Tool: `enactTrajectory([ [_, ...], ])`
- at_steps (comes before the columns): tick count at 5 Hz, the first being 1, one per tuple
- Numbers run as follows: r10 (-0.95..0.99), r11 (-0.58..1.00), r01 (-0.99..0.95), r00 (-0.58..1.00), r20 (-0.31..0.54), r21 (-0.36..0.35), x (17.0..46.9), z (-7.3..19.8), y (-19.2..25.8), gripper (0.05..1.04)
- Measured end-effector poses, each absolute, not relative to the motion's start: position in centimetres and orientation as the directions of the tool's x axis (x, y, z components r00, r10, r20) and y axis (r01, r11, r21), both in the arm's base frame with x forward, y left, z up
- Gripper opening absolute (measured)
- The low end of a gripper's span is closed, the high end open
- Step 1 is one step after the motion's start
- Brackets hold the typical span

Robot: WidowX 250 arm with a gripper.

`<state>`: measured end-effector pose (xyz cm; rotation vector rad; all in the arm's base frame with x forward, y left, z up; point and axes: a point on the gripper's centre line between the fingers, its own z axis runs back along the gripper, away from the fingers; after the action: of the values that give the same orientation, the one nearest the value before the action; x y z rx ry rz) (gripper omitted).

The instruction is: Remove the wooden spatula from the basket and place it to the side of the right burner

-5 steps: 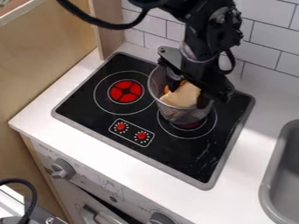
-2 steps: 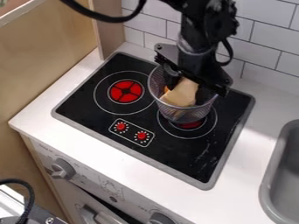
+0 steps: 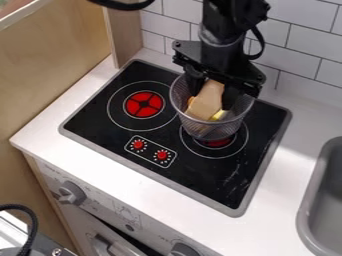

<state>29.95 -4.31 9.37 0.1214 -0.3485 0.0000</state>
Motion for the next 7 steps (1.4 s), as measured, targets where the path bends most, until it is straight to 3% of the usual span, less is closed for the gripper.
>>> enactTrajectory([
  [3, 0.036, 0.995, -0.067, 0.932, 0.36, 0.074, 30.0, 13.6, -5.0, 0.603],
  [5, 0.09, 0.992, -0.112, 0.948, 0.306, 0.056, 28.2, 16.6, -7.7, 0.602],
  [6, 0.152, 0.987, -0.161, 0.936, 0.317, 0.004, 26.9, 16.8, -9.9, 0.603],
  [7, 0.215, 0.977, -0.204, 0.907, 0.362, -0.07, 26.0, 15.3, -12.0, 0.602],
])
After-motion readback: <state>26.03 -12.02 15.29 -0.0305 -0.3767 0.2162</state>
